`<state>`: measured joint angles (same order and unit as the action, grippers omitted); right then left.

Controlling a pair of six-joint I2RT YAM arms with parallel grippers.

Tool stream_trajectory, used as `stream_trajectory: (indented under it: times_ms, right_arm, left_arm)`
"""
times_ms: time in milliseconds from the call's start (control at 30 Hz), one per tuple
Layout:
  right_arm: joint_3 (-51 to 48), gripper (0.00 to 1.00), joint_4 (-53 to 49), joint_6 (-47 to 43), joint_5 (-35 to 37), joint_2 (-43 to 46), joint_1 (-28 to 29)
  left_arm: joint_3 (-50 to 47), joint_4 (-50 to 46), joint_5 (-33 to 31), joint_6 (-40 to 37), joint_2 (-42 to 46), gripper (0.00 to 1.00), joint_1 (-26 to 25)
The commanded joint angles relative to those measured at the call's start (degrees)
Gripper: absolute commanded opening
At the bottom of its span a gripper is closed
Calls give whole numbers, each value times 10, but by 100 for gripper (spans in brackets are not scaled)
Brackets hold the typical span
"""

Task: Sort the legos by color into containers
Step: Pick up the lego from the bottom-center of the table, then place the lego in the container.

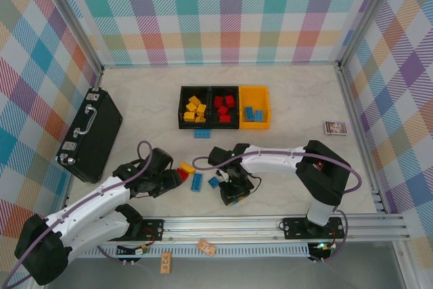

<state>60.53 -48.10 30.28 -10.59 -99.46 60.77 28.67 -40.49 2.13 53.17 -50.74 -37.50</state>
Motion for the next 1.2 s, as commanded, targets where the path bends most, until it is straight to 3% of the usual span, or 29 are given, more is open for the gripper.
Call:
stream_trajectory:
  times_ms: [0, 333, 633, 900, 1167]
  right_arm:
    - [15, 37, -17, 6, 52, 25, -19]
    - [31, 37, -21, -15, 104, 76, -90]
    - [101, 37, -26, -78, 131, 105, -214]
    - [212, 37, 2, -110, 135, 27, -315]
    - [383, 37, -15, -118, 142, -123, -377]
  left_arm:
    - [5, 18, 5, 8, -9, 57, -9]
    - [40, 67, -4, 2, -81, 57, -39]
    - [116, 113, -12, -17, -181, 57, -77]
    - [200, 143, -18, -40, -257, 57, -107]
    - [241, 145, -21, -55, -292, 57, -124]
